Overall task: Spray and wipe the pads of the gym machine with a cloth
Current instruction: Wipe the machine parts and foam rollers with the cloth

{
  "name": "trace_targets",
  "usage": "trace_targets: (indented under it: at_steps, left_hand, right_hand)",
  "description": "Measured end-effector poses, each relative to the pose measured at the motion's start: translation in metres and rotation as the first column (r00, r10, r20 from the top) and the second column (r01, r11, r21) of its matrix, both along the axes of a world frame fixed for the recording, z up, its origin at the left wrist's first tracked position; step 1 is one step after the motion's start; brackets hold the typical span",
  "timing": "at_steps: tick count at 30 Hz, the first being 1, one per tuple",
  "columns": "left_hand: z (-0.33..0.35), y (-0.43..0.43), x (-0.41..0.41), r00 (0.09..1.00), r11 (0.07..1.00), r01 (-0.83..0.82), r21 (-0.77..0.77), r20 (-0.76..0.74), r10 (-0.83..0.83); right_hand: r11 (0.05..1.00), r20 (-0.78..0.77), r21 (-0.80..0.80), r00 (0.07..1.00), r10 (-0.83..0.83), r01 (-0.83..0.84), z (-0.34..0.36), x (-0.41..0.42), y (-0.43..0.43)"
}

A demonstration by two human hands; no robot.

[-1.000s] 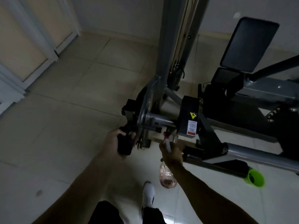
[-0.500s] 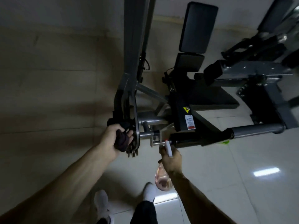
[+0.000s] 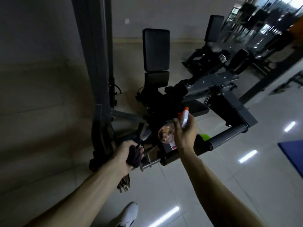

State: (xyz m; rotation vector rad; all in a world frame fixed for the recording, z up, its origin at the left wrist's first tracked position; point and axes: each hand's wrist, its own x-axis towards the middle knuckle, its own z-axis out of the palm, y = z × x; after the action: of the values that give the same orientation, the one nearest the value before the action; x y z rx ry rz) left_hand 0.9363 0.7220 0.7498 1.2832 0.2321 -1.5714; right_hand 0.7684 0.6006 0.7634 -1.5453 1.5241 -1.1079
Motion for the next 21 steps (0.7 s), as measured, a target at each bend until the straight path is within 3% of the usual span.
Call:
trace_targets:
  at_steps: [4,11,14,18,21]
  left_hand:
    - [0.009,-0.015,0.01,1.0,1.0,0.001,0.013,0.019,-0.001]
    - [-0.005,-0.037,0.022,1.0,1.0,0.0,0.028,0.003,0.0]
    - [-0.013,-0.043,0.026,0.998,0.997,0.068,0.046,0.009,-0.069]
    - [-0.024,-0.053,0.031,0.982,0.979,0.191,0.073,-0.01,-0.191]
    - [-0.033,-0.055,0.034,0.956,0.953,0.295,0.077,-0.039,-0.292]
  right_hand:
    - [0.999,0.024,0.014,0.999,0.036,-0.036,-0.007,0.018,-0.024]
    - [0.995,-0.073,0.042,0.993,0.091,-0.088,-0.022,0.016,-0.017]
    - [0.99,-0.069,0.106,0.993,0.096,-0.088,-0.031,0.008,-0.012]
    - [0.989,-0.18,0.125,0.979,0.095,-0.073,-0.044,0.001,0.0]
    - [0.984,-0.149,0.179,0.988,0.046,-0.019,-0.042,0.001,0.015]
